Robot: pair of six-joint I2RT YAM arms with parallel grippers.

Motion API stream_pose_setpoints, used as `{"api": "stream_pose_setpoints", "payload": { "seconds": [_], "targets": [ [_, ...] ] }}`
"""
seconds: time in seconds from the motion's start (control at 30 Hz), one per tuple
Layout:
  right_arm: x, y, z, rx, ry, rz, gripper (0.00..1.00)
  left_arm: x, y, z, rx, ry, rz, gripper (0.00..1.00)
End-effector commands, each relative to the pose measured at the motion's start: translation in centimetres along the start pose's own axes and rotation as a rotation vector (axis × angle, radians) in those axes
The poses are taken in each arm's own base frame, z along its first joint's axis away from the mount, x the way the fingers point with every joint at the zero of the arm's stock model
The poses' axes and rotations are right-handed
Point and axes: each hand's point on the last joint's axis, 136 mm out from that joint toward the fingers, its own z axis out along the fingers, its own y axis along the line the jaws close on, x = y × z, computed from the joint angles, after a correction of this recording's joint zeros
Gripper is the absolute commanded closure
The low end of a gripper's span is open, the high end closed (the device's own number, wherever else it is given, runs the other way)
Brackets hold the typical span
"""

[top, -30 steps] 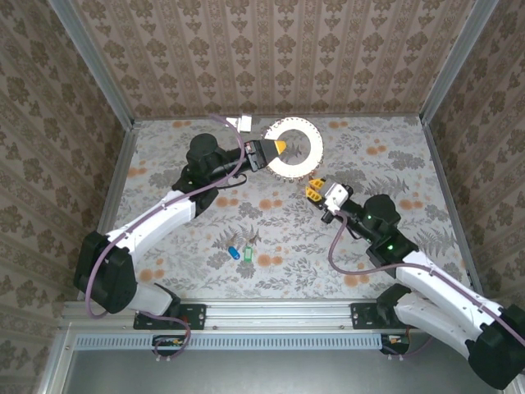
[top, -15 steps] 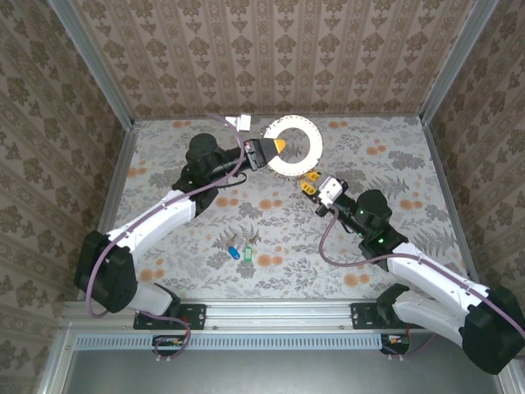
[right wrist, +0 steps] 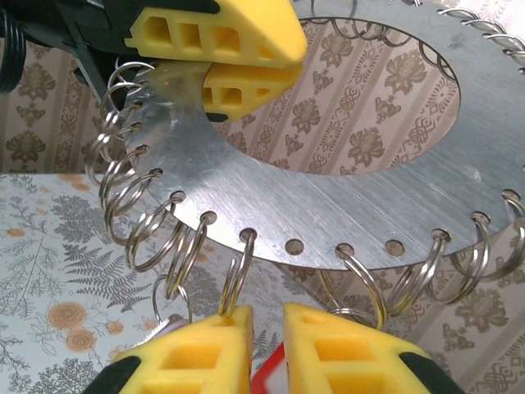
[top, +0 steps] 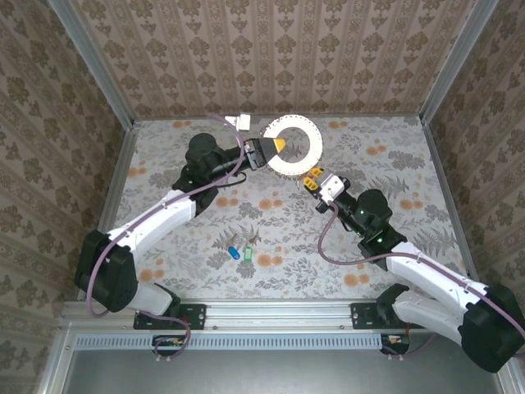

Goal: Put the keys on the keyring

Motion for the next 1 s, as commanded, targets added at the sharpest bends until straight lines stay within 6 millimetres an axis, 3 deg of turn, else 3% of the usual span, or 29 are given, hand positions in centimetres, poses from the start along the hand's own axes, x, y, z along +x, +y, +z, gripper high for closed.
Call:
{"api": "stream_pose_setpoints", "payload": {
  "seconds": [0.0,0.97],
  "targets": [
    [-2.9,-1.3,0.2,0.045,-0.087,0.017,0.82,-0.6,-1.2,0.3,0.051,-0.012,0.022,1.00],
    [-2.8,0.6,0.2,-0.060,-0.098,0.054,0.70,-0.8,-1.1,0.0,0.048,-0.024,0.015,1.00]
  ]
}}
